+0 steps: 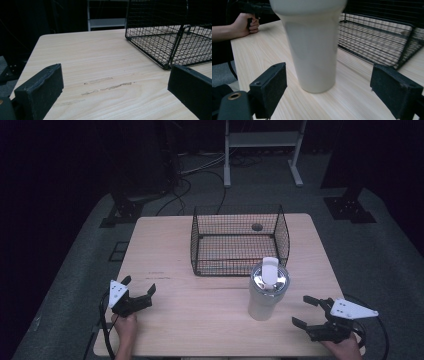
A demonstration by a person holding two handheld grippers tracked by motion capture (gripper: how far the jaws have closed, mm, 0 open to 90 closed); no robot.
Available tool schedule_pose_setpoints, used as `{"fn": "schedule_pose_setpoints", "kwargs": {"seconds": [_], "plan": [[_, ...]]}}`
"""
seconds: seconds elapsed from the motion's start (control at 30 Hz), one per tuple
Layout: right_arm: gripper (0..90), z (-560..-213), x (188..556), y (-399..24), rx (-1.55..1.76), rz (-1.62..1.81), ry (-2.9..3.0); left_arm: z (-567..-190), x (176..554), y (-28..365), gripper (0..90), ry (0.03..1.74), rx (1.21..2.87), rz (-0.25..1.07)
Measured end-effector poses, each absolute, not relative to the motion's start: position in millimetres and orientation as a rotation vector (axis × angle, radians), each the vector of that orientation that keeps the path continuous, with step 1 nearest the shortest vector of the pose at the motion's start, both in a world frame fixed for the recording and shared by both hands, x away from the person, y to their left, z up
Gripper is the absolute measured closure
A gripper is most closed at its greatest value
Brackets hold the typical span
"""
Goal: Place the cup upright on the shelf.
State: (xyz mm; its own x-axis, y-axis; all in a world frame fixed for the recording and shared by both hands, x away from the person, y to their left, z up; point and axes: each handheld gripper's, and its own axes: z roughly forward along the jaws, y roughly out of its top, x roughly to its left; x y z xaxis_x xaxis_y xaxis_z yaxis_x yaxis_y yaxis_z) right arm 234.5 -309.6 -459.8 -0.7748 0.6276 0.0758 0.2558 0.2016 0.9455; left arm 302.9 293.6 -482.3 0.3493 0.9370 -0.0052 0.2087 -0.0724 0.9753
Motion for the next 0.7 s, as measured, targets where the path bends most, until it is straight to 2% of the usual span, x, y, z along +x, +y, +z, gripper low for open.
{"fn": "schedule_pose_setpoints", "kwargs": {"seconds": [0.27,0.7], "plan": [[13.0,-460,247,-277,0.792,1.602,2.171,-483,302,293,0.0,1.059,1.535,0.857],[13.0,-457,265,-250,0.773,1.638,2.198,-483,301,293,0.0,1.048,1.538,0.86]]}}
